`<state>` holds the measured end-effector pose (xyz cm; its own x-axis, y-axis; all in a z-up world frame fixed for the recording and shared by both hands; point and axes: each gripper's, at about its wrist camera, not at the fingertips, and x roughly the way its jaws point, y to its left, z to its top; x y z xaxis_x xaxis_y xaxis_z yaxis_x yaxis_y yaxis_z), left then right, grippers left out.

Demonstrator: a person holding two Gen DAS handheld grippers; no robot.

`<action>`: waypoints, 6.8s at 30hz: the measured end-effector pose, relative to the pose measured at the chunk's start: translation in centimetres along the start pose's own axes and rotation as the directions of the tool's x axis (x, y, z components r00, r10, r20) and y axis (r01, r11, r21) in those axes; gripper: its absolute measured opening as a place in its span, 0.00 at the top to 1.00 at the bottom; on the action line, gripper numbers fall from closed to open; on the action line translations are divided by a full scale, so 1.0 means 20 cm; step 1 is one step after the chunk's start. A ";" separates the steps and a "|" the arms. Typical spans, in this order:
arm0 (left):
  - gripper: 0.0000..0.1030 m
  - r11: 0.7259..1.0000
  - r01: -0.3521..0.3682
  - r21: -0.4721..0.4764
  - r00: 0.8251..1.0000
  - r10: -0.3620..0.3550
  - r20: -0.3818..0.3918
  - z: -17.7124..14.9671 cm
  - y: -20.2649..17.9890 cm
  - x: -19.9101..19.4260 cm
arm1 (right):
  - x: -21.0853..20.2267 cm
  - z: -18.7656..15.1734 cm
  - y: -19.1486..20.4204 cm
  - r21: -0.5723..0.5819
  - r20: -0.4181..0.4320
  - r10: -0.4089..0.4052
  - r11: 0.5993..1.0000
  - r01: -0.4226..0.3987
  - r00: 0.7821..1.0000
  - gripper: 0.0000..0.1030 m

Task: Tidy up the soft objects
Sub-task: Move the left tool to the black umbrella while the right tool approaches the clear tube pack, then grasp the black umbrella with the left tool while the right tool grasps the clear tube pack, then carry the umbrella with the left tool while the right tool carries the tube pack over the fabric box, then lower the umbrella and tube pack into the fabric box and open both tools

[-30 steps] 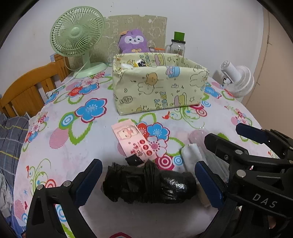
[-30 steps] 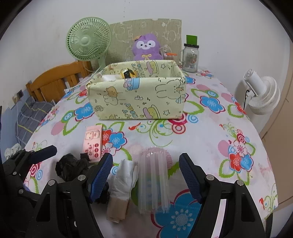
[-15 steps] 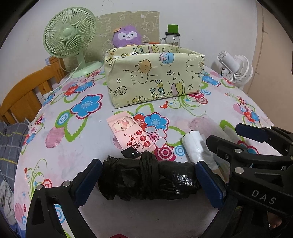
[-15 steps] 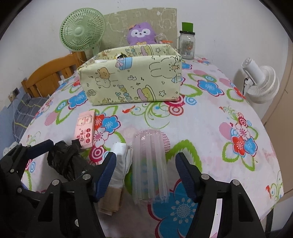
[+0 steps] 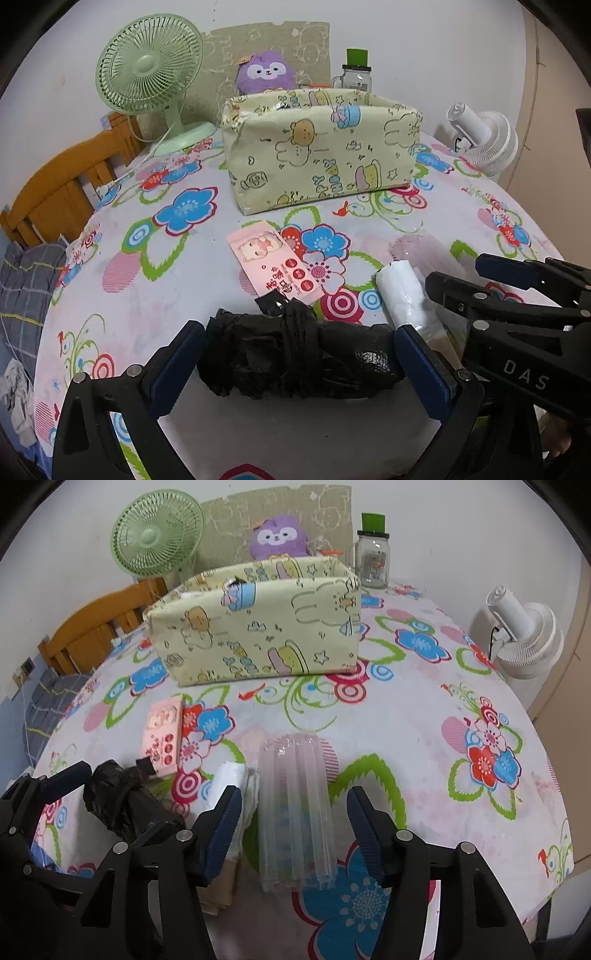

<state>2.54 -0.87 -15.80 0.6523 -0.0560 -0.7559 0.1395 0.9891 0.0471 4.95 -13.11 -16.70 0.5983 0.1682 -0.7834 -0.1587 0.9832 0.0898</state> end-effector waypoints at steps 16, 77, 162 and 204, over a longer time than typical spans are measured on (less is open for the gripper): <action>0.00 1.000 0.006 -0.027 1.000 -0.007 -0.013 -0.02 0.00 0.10 | 0.08 -0.01 0.02 -0.011 -0.037 -0.008 1.000 0.008 0.999 0.63; 0.13 1.000 0.014 -0.001 0.975 -0.014 0.221 0.43 -0.09 -0.33 | -0.46 0.37 -0.01 -0.001 0.227 0.018 1.000 -0.018 0.974 0.79; 0.13 0.999 0.003 -0.043 0.982 0.005 0.186 0.95 0.05 0.06 | -0.06 0.96 -0.09 -0.018 0.191 0.039 0.999 -0.036 0.981 0.79; 0.01 0.998 0.062 -0.003 0.995 -0.061 0.078 0.97 0.03 0.33 | 0.19 0.95 -0.22 0.076 0.088 0.035 0.996 -0.041 0.996 0.23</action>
<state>21.40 -3.33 -8.06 0.6988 -0.1271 -0.7039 0.1776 0.9841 -0.0014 22.85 -15.45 -8.43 0.6593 0.2077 -0.7226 -0.1234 0.9779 0.1685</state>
